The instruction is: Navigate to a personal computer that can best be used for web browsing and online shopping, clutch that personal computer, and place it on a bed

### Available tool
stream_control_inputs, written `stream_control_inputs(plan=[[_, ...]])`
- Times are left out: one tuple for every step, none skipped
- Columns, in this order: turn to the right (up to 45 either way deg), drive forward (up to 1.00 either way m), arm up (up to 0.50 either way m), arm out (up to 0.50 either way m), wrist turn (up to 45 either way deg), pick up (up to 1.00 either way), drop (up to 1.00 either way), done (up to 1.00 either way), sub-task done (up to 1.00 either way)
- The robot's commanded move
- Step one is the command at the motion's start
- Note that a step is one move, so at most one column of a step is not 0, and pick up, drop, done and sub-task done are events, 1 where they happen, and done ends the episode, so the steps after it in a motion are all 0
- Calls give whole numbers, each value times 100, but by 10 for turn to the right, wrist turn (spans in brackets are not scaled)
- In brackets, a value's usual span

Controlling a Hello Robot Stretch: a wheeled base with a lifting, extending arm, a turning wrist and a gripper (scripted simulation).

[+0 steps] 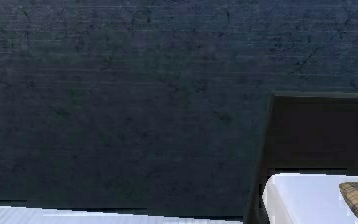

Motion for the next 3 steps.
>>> stream_control_inputs(plan=[[0, 0, -20, 0, 0, 0, 0, 0, 0], [0, 0, -32, 0, 0, 0, 0, 0, 0], [0, 0, 0, 0, 0, 0, 100, 0, 0]])
